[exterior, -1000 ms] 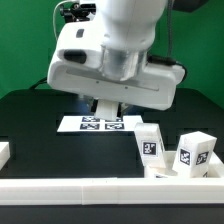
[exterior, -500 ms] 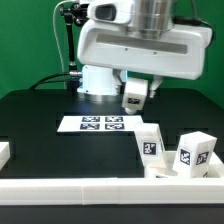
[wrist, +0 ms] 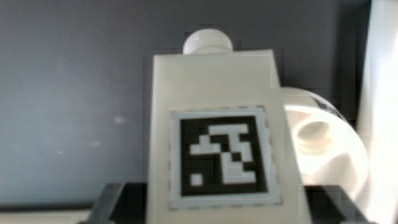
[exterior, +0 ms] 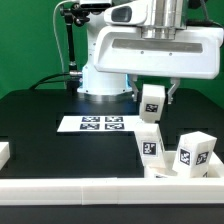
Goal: Assemble stool
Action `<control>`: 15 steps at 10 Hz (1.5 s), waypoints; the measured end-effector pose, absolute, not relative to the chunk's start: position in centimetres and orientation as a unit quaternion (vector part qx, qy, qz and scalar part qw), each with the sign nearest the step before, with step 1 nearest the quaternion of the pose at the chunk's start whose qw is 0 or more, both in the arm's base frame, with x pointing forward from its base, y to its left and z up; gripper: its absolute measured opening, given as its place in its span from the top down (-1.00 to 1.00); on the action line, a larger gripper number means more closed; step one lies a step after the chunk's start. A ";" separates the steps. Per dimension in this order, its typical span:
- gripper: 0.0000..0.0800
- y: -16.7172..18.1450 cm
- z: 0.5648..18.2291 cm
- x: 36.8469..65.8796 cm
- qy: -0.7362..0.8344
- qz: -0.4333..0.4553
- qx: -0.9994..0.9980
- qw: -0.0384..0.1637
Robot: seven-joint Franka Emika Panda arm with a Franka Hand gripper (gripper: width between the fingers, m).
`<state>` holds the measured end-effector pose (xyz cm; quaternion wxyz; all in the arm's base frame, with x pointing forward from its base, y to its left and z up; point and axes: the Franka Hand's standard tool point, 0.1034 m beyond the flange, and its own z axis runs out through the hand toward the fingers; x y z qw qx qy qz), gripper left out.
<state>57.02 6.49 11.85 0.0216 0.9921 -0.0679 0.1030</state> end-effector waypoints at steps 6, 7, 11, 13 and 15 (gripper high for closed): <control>0.15 9.9 12.0 59.4 -0.036 0.255 0.966 -0.010; 0.15 9.9 12.0 60.2 -0.031 0.259 0.965 -0.007; 0.15 9.7 11.0 62.4 -0.016 0.265 0.964 0.005; 0.15 9.6 11.0 62.4 -0.016 0.265 0.964 0.005; 0.15 10.0 10.4 61.5 -0.014 0.261 0.965 0.005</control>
Offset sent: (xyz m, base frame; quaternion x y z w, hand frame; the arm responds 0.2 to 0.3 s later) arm 0.0000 0.0000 0.0000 0.0000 0.1938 0.0000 0.9810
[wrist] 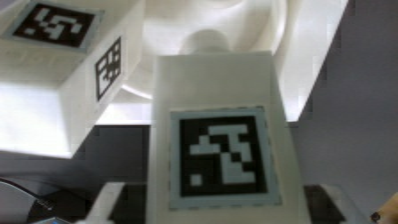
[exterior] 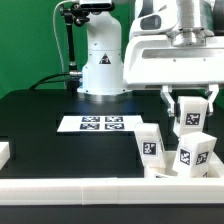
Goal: Assemble stool
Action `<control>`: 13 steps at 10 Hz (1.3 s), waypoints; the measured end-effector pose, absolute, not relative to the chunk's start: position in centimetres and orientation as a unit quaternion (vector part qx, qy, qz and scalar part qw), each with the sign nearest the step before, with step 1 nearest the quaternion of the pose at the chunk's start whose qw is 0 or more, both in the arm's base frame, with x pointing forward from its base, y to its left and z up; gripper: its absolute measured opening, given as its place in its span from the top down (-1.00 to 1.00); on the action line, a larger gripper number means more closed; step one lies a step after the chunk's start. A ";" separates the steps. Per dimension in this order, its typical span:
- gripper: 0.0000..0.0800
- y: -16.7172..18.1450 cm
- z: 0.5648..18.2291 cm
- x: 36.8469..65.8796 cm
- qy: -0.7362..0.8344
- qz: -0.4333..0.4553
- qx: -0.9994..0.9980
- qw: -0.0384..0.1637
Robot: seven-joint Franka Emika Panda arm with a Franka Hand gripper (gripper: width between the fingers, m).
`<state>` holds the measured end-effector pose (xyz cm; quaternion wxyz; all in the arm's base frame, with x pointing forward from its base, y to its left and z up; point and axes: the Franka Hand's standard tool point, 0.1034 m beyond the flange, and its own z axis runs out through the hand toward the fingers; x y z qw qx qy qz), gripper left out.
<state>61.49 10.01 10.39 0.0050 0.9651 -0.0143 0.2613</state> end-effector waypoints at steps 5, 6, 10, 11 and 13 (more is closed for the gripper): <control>0.15 10.4 9.1 60.6 -0.012 0.251 0.968 0.007; 0.15 10.4 9.0 60.6 -0.011 0.251 0.968 0.008; 0.15 10.5 8.4 60.0 -0.006 0.245 0.969 0.010; 0.15 10.4 8.1 59.9 -0.004 0.243 0.970 0.012; 0.15 10.1 7.9 59.9 -0.002 0.241 0.970 0.014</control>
Offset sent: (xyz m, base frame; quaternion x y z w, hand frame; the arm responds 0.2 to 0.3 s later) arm -0.0096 0.0043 -0.0091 -0.0031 0.0073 0.0061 1.0000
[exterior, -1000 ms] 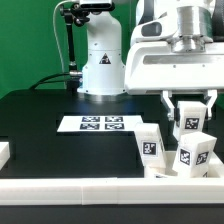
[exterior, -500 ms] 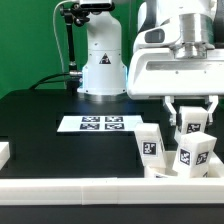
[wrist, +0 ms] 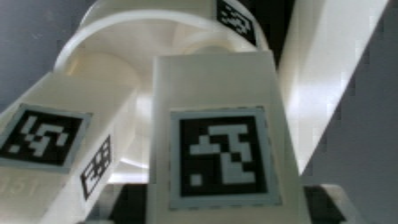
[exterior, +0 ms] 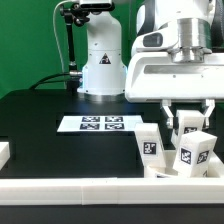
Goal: Assemble stool
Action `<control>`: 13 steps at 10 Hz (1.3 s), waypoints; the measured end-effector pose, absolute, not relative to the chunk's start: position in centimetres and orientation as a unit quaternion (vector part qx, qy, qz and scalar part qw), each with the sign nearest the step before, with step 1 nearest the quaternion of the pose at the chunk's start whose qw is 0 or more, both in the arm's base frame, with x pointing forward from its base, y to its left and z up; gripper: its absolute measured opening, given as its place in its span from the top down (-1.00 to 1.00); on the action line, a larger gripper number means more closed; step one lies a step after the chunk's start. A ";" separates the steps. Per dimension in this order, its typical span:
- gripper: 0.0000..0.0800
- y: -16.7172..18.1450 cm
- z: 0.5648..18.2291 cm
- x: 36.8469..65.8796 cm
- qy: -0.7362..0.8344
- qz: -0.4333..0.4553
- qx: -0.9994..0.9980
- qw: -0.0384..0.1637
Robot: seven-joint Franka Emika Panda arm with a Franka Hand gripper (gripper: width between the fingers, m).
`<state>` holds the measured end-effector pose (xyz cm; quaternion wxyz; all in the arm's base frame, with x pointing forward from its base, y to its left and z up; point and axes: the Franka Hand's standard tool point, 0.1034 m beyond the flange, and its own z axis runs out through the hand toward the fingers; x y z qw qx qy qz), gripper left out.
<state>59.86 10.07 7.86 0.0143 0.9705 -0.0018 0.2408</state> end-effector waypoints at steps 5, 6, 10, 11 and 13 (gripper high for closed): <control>0.15 10.0 7.8 59.9 0.004 0.240 0.971 0.017; 0.15 10.0 7.8 59.9 0.004 0.240 0.971 0.017; -0.02 10.0 7.8 59.9 0.004 0.240 0.971 0.017; -0.02 10.0 7.8 59.9 0.004 0.240 0.971 0.017; -0.59 10.0 7.8 59.9 0.004 0.240 0.971 0.017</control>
Offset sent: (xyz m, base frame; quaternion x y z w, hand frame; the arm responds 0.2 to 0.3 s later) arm 0.0000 0.0000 0.0000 0.0000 0.0000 0.0000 1.0000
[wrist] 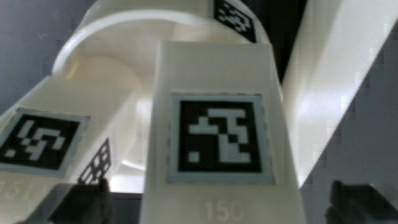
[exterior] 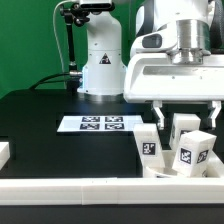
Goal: Assemble stool
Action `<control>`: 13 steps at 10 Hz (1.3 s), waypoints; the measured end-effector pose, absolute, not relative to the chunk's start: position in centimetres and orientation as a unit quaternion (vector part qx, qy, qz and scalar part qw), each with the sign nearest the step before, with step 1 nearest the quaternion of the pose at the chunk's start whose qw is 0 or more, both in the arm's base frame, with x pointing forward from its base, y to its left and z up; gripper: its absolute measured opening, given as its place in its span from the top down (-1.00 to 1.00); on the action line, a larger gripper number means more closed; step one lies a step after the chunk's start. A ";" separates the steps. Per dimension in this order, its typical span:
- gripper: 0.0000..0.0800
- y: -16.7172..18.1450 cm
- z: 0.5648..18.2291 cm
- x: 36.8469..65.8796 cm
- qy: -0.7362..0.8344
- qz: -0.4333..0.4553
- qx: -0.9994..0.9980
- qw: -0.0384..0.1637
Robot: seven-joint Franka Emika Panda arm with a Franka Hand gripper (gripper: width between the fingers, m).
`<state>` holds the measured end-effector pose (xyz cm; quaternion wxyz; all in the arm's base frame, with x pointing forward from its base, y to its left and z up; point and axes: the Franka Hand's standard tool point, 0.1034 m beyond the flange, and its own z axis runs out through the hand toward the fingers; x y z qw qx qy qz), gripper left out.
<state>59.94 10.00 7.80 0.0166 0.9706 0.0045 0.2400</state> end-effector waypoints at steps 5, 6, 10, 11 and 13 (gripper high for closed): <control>-0.62 9.9 8.9 60.2 0.009 0.238 0.971 0.015; -0.62 9.8 9.8 60.4 0.013 0.240 0.970 0.014; -0.62 9.6 10.8 60.6 0.020 0.244 0.969 0.014; -0.62 9.7 10.6 60.6 0.020 0.230 0.973 0.014; -0.62 9.8 10.3 60.5 0.020 0.225 0.974 0.014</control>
Offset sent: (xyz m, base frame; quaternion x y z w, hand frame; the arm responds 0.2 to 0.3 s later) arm 0.0000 0.0000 0.0000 0.0000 0.0000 0.0000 1.0000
